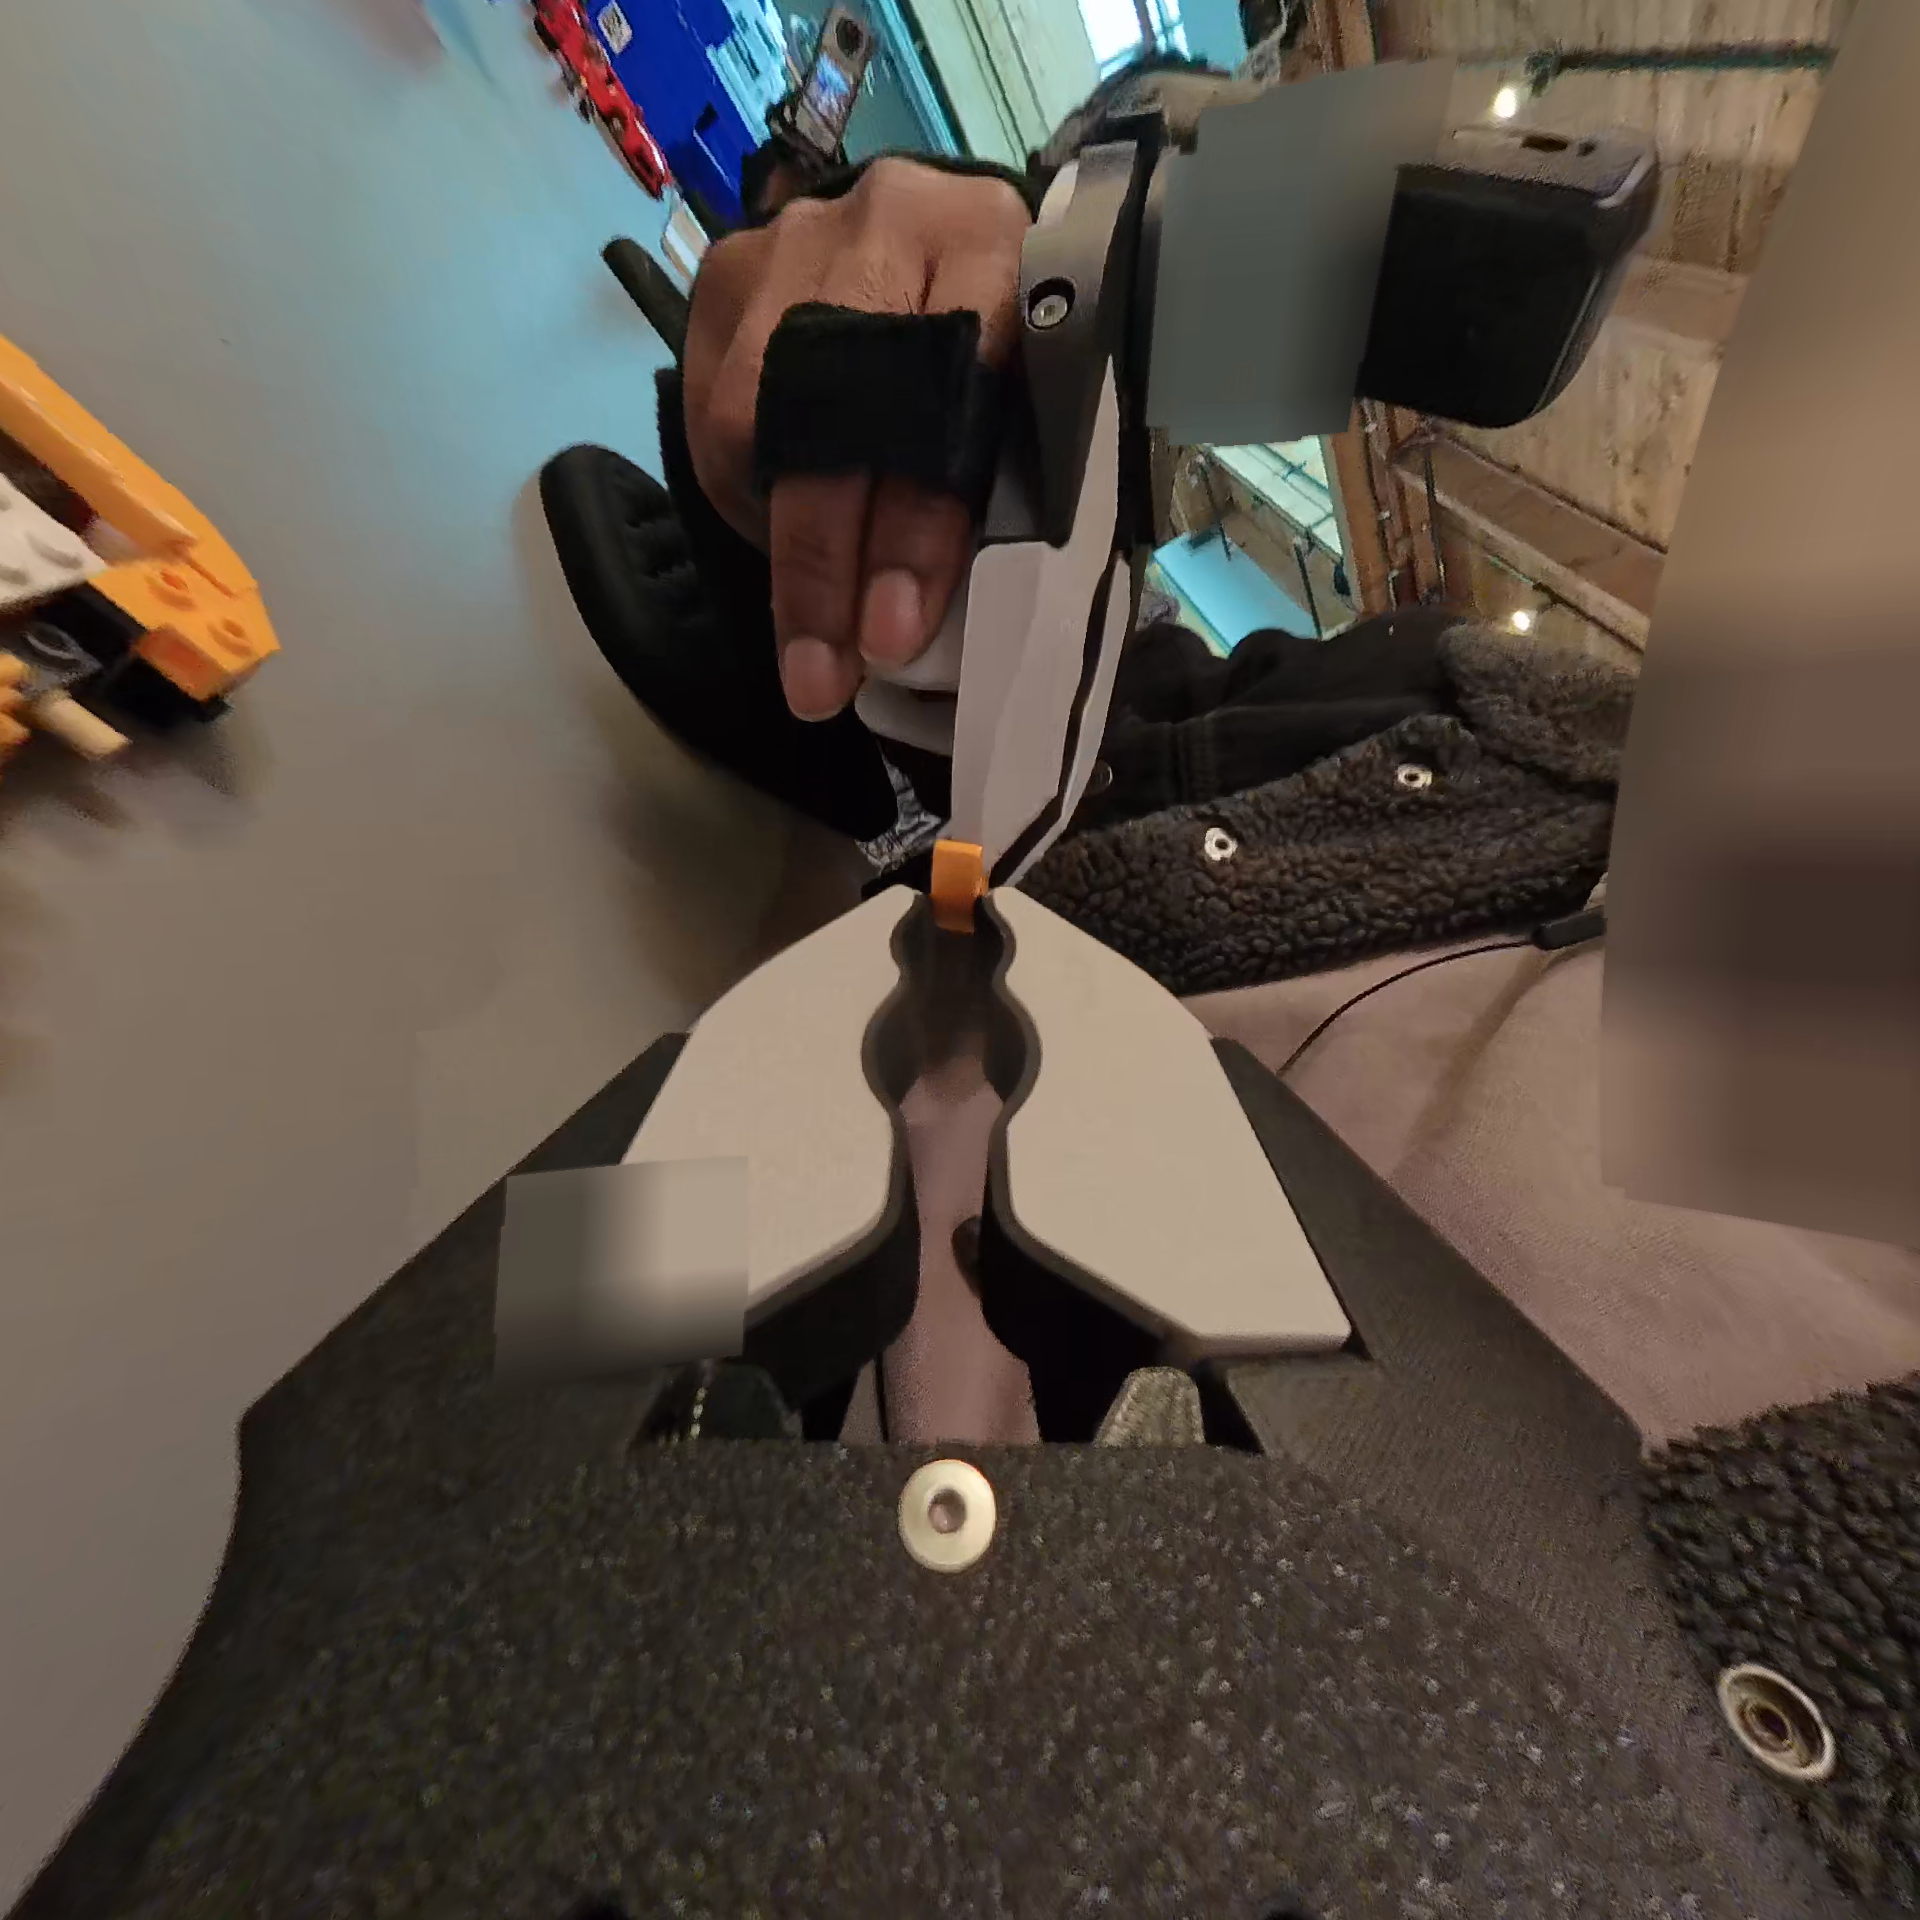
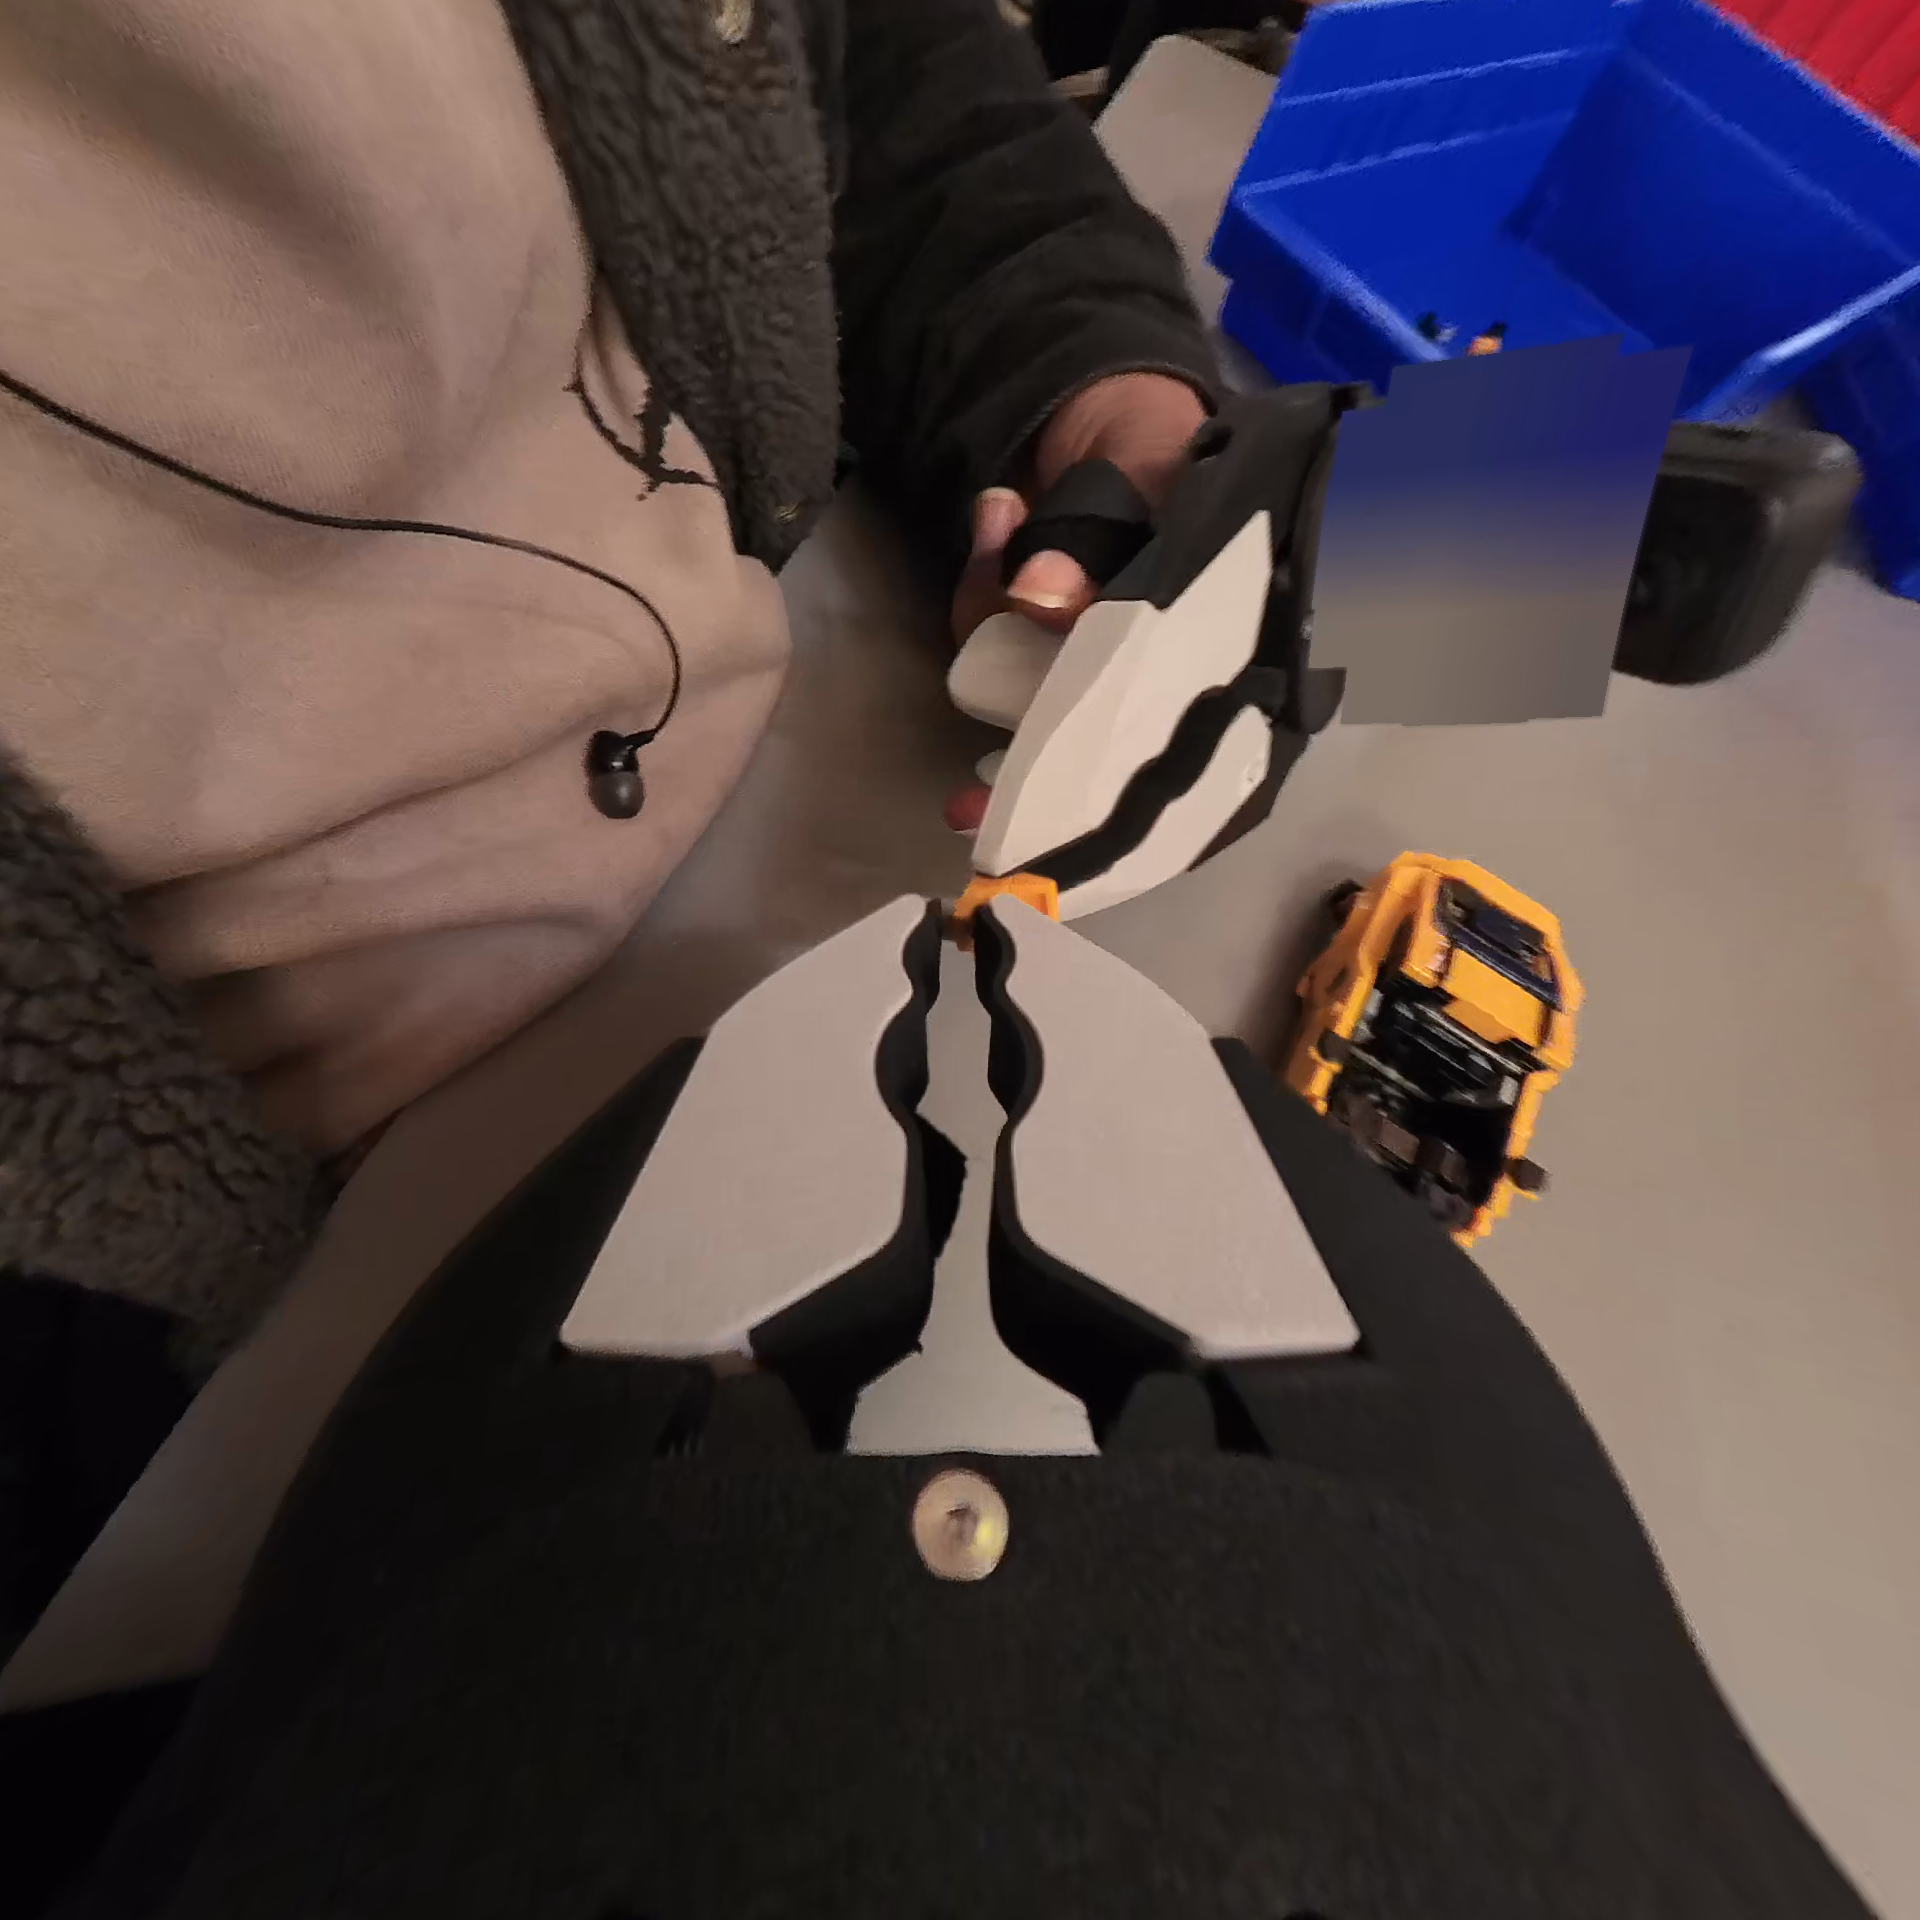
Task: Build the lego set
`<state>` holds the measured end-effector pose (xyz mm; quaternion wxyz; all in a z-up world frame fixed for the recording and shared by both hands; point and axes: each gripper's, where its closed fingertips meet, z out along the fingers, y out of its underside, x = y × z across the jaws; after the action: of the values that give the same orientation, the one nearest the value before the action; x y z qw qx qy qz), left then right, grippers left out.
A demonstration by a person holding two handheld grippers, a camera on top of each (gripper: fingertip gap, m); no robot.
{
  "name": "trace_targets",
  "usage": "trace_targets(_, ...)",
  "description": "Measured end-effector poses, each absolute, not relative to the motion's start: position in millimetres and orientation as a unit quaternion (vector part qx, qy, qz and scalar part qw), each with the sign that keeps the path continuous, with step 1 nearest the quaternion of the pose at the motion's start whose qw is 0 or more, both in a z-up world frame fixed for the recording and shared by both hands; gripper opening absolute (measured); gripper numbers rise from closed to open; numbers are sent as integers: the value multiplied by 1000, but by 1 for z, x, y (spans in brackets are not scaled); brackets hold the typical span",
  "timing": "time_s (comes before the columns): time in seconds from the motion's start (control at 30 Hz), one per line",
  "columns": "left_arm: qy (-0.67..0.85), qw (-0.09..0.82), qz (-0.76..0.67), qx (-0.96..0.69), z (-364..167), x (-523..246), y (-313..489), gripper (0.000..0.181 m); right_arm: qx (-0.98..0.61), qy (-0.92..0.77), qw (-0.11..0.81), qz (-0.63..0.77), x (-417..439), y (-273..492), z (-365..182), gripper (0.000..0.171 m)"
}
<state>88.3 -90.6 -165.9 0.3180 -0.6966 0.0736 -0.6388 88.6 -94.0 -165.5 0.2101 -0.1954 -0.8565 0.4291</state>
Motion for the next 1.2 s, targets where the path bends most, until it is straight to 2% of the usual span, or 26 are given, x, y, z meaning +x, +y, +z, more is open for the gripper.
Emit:
trace_targets(0.03,68,322,-637,-697,-165,86,-89,7,-202,-853,222,427,86,-90,-164,7)
trace_targets(0.13,41,327,-629,-704,-169,76,-83,7,-223,-842,249,424,80,-80,-160,15)
trace_targets(0.27,3,324,-627,-708,-173,68,-76,7,-239,-840,276,401,73,-74,-167,17)
trace_targets(0.5,-35,312,-642,-700,-175,66,-72,7,-247,-839,306,377,62,-74,-180,9)
trace_targets(1.2,-85,277,-705,-648,-166,63,-71,7,-208,-828,362,374,61,-74,-170,8)
